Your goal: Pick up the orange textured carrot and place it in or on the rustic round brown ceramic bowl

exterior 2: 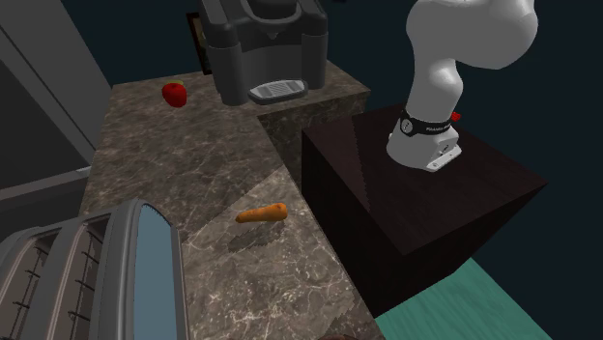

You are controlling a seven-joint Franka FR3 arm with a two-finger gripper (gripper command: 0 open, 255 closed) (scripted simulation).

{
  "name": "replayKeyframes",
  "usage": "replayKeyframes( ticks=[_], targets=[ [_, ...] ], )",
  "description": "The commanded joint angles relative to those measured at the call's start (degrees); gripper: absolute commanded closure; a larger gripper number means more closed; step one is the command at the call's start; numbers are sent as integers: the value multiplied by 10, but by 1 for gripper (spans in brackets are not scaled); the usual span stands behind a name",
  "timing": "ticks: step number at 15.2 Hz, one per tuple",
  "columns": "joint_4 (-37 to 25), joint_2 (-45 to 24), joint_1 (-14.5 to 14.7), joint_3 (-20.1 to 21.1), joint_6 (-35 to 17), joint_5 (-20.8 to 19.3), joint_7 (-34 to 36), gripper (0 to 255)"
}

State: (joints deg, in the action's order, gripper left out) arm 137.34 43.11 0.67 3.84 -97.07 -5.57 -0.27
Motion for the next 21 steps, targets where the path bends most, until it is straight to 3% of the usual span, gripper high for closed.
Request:
replayKeyframes(
  ticks=[1, 11, 21],
  targets=[
    [0, 0, 0, 0, 0, 0, 0, 0],
    [113, -102, -13, 3, -204, -1, 44, 0],
    [144, -297, -36, 11, -419, -24, 100, 0]
  ],
)
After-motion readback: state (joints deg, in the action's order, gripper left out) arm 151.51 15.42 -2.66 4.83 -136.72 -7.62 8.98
